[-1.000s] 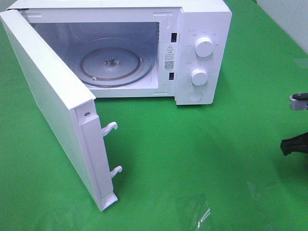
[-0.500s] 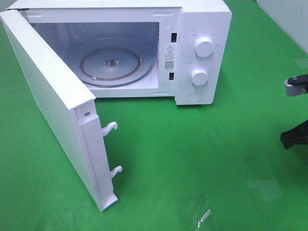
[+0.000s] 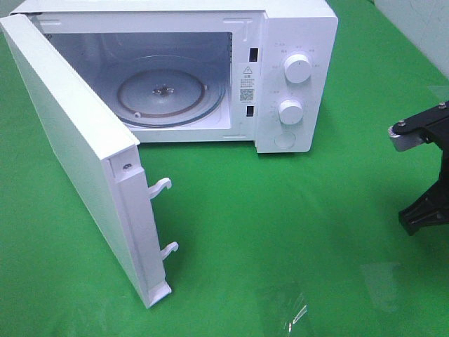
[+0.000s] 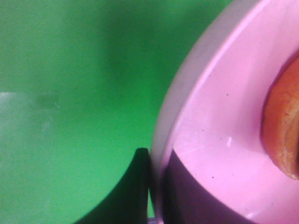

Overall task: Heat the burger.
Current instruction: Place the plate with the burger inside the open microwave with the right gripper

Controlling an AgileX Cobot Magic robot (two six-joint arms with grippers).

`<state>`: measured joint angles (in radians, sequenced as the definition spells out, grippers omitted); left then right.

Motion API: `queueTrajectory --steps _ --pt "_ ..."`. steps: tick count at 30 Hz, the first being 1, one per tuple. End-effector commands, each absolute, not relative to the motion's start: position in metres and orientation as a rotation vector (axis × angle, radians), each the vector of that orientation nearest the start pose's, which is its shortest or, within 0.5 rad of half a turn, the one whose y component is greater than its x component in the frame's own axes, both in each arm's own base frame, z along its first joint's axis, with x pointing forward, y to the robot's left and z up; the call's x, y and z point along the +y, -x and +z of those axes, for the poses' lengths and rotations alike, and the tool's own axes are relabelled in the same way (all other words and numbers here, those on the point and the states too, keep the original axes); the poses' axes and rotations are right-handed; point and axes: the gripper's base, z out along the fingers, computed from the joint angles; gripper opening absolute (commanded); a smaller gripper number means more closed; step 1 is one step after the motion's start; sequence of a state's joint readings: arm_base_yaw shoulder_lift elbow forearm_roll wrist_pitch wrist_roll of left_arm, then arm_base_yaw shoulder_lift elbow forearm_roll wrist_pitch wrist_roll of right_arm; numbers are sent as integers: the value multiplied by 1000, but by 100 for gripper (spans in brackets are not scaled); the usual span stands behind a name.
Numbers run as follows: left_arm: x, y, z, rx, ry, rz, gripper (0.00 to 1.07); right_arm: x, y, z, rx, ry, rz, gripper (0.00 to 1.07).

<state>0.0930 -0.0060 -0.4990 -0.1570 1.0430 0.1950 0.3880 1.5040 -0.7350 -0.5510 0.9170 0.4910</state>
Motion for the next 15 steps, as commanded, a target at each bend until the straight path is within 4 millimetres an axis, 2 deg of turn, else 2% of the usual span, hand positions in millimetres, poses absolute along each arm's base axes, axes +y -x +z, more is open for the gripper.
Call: queueTrajectory --steps 1,4,8,15 --pt "-13 7 279 1987 -103 -10 100 56 -217 180 2888 480 -709 0" --pt "-13 7 279 1987 -103 -10 100 60 -210 175 2893 509 -718 1" --pt "-13 7 279 1987 -103 -10 100 72 -195 166 2880 632 -740 1" --pt "-13 7 279 1987 -103 -10 100 83 -182 161 2839 769 -772 1"
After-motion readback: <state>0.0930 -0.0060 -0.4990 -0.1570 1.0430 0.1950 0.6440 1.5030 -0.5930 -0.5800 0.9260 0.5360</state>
